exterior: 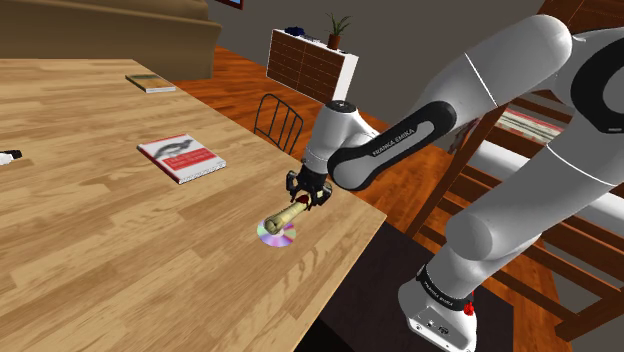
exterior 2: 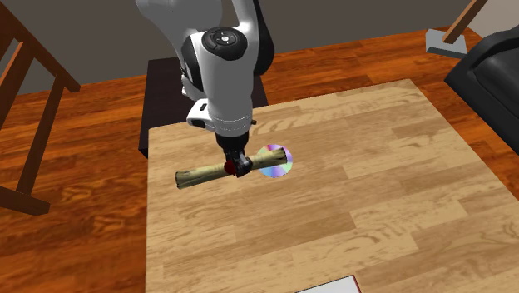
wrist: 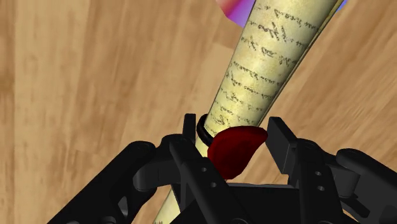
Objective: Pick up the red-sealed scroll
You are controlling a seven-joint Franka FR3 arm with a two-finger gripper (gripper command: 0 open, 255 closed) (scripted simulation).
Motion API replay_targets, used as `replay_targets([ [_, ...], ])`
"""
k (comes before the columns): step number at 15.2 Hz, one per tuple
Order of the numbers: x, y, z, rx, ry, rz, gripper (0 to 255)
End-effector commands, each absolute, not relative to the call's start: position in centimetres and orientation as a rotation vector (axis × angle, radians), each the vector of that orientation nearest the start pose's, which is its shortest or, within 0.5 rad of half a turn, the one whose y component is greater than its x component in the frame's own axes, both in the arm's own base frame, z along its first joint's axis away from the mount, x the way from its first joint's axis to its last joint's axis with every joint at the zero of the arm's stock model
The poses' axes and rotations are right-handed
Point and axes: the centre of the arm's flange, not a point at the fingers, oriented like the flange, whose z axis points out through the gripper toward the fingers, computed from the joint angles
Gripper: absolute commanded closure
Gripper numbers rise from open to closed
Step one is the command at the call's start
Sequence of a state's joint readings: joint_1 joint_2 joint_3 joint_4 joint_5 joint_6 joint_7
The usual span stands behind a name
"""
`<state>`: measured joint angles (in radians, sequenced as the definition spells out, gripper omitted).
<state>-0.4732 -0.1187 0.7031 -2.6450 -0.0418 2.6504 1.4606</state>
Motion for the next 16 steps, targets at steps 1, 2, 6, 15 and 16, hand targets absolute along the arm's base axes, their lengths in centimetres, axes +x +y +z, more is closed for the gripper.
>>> replay_targets([
  [1, 42.3, 9.5, 29.1, -2.587, 1.76, -0.213, 255],
  [2, 42.3, 9.5, 29.6, -2.587, 1.76, -0.213, 255],
  [6, 42.3, 9.5, 31.8, -2.587, 1.76, -0.213, 255],
  [15, 42.3, 9.5, 36.1, -2.587, 1.76, -0.213, 255],
  [16, 42.3, 9.5, 36.1, -2.587, 1.76, -0.213, 255],
])
